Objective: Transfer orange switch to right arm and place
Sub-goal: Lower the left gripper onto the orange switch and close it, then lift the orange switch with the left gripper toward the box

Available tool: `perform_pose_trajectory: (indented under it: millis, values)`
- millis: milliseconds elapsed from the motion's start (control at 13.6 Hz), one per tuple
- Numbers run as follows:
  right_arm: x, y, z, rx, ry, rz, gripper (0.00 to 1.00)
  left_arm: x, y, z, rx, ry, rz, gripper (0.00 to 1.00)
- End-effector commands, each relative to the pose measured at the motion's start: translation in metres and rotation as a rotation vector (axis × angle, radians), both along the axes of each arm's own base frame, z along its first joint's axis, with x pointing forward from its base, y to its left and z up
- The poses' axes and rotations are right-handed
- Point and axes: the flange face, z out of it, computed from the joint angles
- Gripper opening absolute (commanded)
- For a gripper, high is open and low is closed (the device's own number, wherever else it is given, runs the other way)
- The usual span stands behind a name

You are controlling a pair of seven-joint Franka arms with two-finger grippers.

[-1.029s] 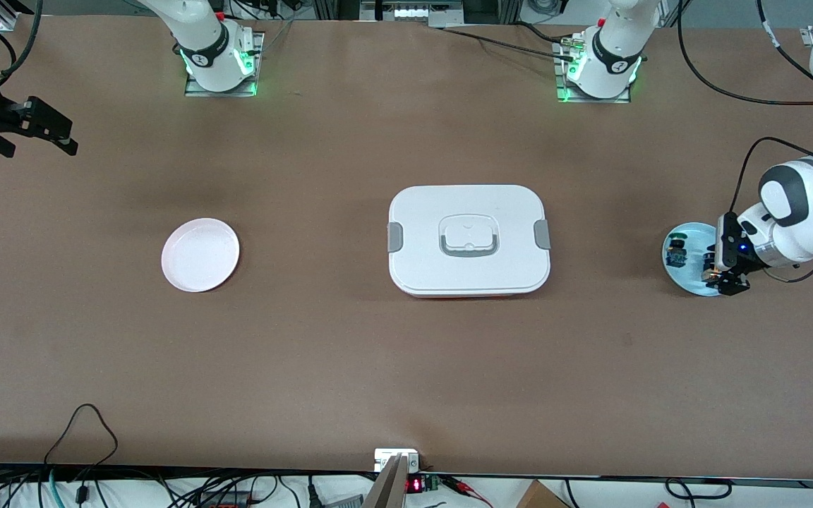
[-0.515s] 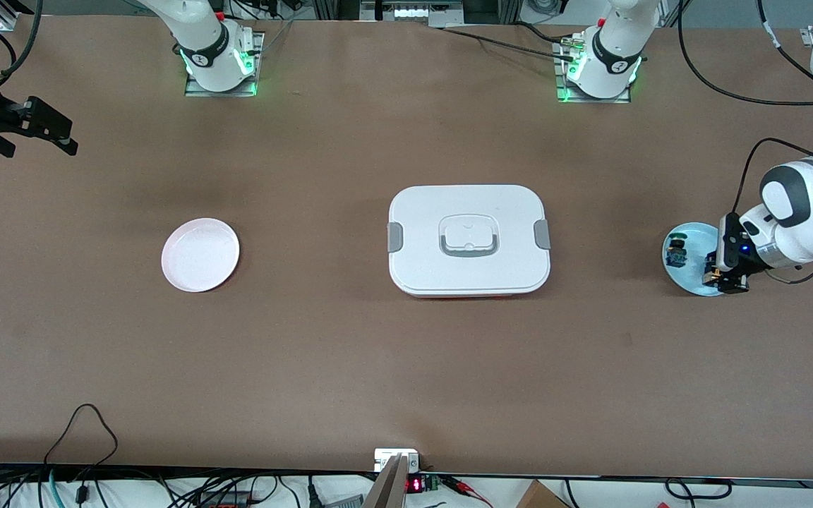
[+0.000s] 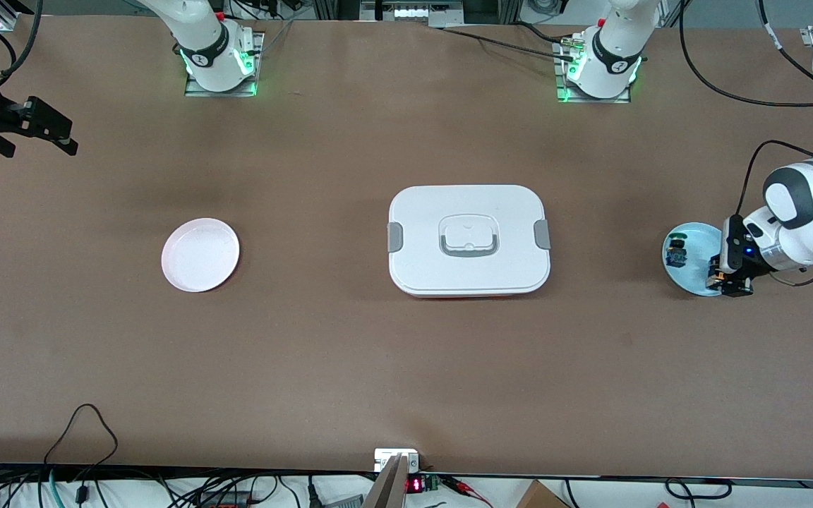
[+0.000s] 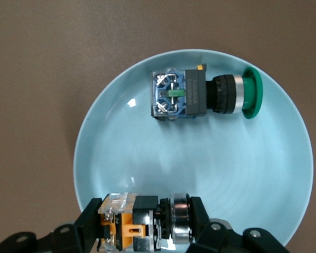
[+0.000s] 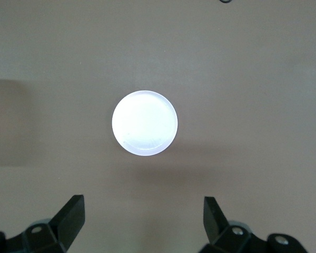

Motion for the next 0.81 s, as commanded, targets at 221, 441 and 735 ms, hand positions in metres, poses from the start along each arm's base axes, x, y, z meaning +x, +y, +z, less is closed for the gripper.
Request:
perform_pose_trajectory:
  millis: [221, 441, 735]
  values:
    - [-0.001, 0.002, 0.008, 0.003, -0.008, -0.011, 1.0, 0.027, -0.007, 0.054, -0.028, 0.045, -0.054, 0.0]
    - [0.0, -0.001, 0.008, 0.013, -0.006, -0.135, 1.0, 0.036, -0.016, 0.082, -0.088, 0.087, -0.028, 0.0]
    - [-0.002, 0.004, 0.009, -0.033, 0.0, -0.054, 1.0, 0.047, -0.048, 0.141, -0.097, 0.12, -0.024, 0.0]
